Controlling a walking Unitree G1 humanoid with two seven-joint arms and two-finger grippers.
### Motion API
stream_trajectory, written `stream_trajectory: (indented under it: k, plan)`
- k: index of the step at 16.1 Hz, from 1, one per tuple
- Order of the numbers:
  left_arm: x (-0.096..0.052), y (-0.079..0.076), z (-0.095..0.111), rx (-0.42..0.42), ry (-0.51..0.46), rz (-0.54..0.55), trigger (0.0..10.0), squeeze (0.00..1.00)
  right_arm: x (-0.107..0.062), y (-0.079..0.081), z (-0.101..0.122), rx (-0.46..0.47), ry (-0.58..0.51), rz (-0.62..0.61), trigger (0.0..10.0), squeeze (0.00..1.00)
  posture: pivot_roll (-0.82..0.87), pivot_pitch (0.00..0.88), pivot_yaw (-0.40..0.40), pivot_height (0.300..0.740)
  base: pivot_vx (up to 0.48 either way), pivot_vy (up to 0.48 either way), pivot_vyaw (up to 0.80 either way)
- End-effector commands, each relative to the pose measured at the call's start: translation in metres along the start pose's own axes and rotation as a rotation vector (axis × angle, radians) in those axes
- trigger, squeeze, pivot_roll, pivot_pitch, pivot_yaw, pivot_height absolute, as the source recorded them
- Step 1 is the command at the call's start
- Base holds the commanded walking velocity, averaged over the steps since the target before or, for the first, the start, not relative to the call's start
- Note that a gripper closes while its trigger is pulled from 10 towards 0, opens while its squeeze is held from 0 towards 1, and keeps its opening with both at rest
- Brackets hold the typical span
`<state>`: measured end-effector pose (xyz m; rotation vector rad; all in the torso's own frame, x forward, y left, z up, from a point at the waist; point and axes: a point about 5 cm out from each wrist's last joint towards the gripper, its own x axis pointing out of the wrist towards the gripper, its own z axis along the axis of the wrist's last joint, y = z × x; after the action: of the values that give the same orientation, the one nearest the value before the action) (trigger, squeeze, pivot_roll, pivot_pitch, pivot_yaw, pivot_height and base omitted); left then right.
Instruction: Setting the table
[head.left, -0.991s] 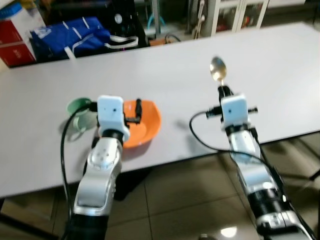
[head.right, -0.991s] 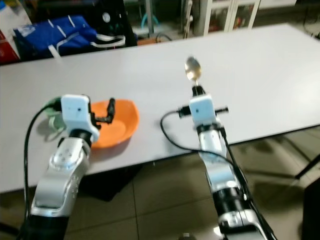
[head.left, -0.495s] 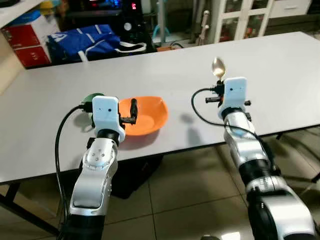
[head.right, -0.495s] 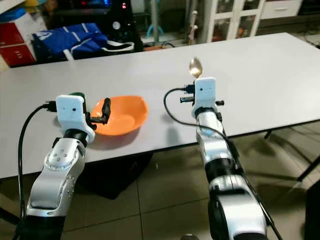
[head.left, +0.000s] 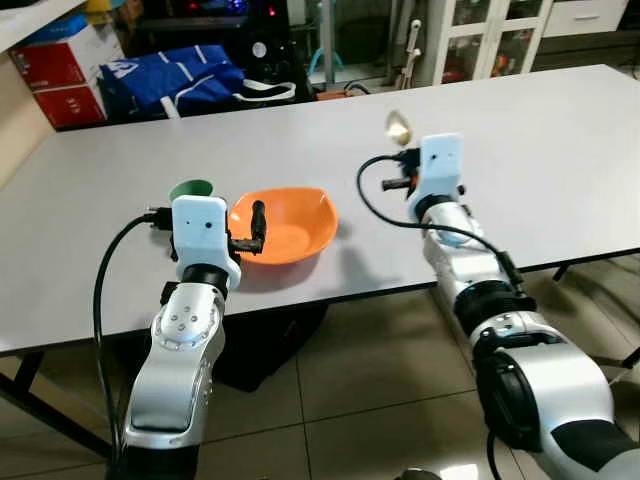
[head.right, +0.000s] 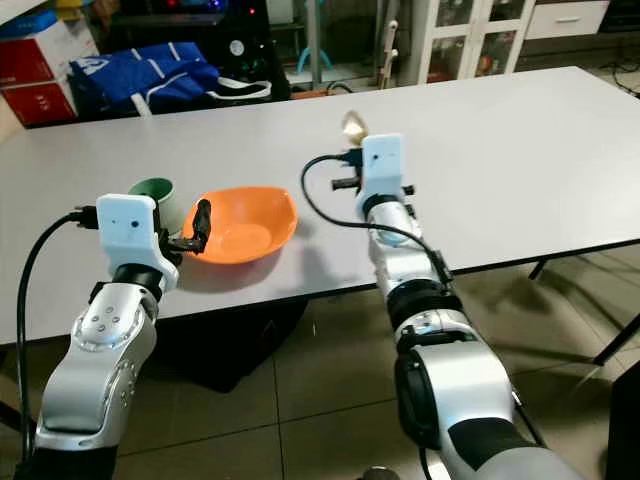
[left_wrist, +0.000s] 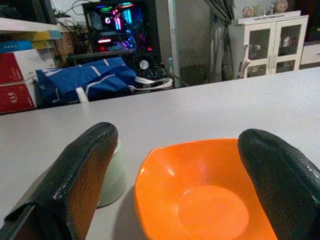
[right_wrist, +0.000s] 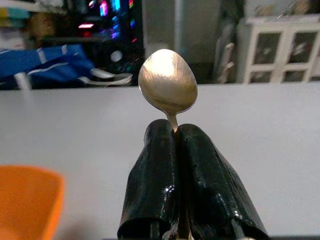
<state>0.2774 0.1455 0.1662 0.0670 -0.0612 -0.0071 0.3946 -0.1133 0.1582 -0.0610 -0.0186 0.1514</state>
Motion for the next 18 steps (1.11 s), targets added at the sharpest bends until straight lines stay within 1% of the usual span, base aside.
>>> stream_trajectory:
  k: [1, 5, 9, 13, 15, 17, 18]
  plan:
    - [-0.004, 0.003, 0.002, 0.011, 0.000, 0.019, 10.0, 0.00, 0.003, 0.007, 0.002, 0.027, 0.010, 0.031, 10.0, 0.00, -0.04, 0.003, 0.082, 0.740, 0.000, 0.000, 0.00]
    - [-0.011, 0.004, 0.003, 0.019, 0.016, 0.024, 10.0, 0.00, 0.001, 0.011, -0.013, 0.070, 0.097, 0.026, 10.0, 0.00, 0.00, 0.033, 0.086, 0.740, 0.000, 0.000, 0.00]
    - [-0.021, 0.011, 0.006, 0.054, 0.029, 0.033, 10.0, 0.00, -0.001, 0.017, -0.021, 0.035, 0.127, 0.012, 10.0, 0.01, 0.05, 0.068, 0.100, 0.740, 0.000, 0.000, 0.00]
    - [-0.036, 0.018, 0.008, 0.074, 0.056, 0.046, 10.0, 0.00, -0.004, 0.025, -0.029, 0.029, 0.156, 0.012, 10.0, 0.01, 0.10, 0.105, 0.118, 0.740, 0.000, 0.000, 0.00]
    - [-0.041, 0.021, 0.008, 0.084, 0.071, 0.047, 10.0, 0.00, -0.006, 0.026, -0.033, 0.009, 0.172, -0.006, 10.0, 0.01, 0.11, 0.117, 0.125, 0.740, 0.000, 0.000, 0.00]
    - [-0.043, 0.021, 0.008, 0.087, 0.078, 0.045, 10.0, 0.00, -0.008, 0.023, -0.036, -0.030, 0.179, -0.037, 10.0, 0.00, 0.11, 0.120, 0.127, 0.740, 0.000, 0.000, 0.00]
    - [-0.044, 0.020, 0.008, 0.091, 0.081, 0.038, 10.0, 0.00, -0.009, 0.018, -0.037, -0.084, 0.172, -0.073, 10.0, 0.00, 0.11, 0.120, 0.129, 0.740, 0.000, 0.000, 0.00]
